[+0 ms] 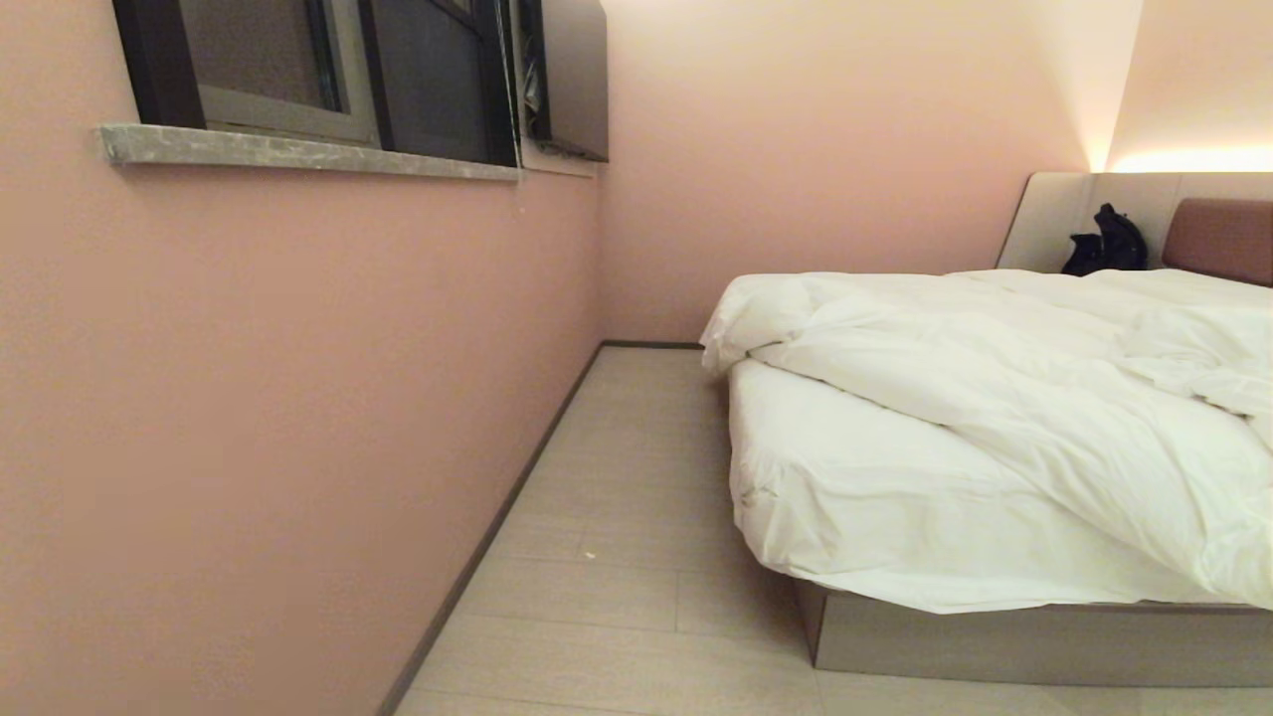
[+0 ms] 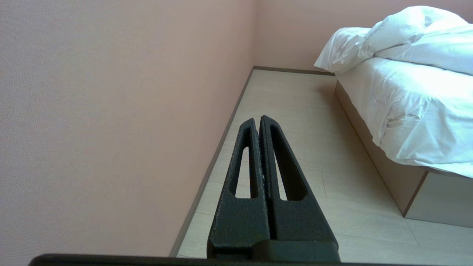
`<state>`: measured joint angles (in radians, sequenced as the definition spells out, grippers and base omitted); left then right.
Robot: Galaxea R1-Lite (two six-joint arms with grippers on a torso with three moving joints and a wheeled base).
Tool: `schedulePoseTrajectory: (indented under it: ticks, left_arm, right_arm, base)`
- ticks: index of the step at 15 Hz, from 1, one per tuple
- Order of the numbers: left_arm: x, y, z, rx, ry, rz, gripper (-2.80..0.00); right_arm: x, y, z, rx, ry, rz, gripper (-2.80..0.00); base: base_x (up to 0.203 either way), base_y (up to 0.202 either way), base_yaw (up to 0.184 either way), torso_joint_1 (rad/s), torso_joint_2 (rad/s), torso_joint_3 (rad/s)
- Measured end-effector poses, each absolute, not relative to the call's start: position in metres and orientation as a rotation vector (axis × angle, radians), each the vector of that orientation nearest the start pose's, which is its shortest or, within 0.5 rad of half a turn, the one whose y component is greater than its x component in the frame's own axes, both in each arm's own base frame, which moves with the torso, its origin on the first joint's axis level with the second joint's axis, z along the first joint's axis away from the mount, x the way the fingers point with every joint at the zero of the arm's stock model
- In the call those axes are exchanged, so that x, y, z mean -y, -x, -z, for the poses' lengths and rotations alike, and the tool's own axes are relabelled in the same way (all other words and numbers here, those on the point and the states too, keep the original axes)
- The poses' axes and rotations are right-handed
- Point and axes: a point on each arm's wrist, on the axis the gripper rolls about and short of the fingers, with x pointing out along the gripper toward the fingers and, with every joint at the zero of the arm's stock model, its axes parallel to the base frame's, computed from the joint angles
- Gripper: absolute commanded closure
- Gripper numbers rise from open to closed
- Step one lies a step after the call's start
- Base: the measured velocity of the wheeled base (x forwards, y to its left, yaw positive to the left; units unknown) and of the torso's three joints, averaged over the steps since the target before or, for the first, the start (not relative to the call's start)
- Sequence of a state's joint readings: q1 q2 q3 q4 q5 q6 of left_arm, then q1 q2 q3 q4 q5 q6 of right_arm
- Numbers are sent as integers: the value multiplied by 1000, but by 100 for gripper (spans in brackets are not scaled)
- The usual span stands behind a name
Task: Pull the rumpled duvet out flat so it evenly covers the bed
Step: Hold the folded corner of the quilt
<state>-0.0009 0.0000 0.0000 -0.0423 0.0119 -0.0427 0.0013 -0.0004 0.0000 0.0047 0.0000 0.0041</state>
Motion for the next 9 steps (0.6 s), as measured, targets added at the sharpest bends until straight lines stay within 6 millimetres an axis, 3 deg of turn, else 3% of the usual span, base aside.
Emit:
schedulePoseTrajectory:
  ticks: [9]
  left_arm:
    - [0, 23, -80, 43, 44, -11, 0]
  right_arm:
    - [0, 23, -75, -4, -4, -1, 0]
  base:
    - [0, 0, 0, 0, 0, 0]
